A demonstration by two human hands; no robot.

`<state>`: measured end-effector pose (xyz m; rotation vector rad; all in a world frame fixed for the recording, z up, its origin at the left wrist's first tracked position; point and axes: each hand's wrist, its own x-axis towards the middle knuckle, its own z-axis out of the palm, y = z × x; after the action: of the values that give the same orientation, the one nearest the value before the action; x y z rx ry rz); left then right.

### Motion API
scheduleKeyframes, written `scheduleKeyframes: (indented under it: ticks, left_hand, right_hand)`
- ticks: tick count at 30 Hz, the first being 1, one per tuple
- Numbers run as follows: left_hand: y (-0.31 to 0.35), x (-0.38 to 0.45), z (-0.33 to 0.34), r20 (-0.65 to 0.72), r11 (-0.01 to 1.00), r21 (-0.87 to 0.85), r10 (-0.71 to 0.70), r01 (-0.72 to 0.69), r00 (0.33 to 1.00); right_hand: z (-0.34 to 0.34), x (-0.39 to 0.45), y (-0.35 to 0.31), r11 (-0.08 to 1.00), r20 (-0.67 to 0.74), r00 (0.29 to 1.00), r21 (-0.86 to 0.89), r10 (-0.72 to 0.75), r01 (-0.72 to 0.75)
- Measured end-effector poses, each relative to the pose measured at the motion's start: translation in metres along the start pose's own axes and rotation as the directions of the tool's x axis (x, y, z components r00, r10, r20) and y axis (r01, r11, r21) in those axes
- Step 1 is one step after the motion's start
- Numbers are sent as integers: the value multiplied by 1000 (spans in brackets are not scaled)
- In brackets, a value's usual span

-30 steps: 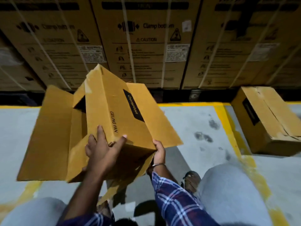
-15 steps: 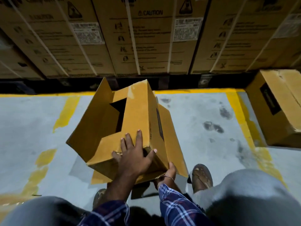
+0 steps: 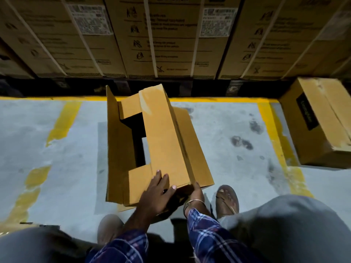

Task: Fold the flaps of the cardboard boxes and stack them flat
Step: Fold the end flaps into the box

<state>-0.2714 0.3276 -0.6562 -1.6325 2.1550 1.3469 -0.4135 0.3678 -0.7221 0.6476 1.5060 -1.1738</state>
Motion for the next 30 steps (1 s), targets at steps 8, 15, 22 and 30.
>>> scheduleKeyframes:
  ticks: [8, 15, 22, 30]
  left_hand:
    - [-6, 0, -15, -40, 994, -104, -34, 30, 999]
    - [-13, -5, -59, -161, 944, -300, -190, 136, 969]
    - [-32, -8, -84, -287, 704, -705, -398, 90, 871]
    - [-36, -5, -103, -442, 857, -467, -439, 217, 782]
  right_hand:
    - [11, -38, -28, 596, 6, 852, -712, -524, 372]
    - [66, -193, -100, -13, 738, 489, -558, -465, 830]
    - [28, -270, -118, -360, 882, 380, -463, -280, 810]
    - [43, -231, -108, -521, 834, 540, -510, -108, 684]
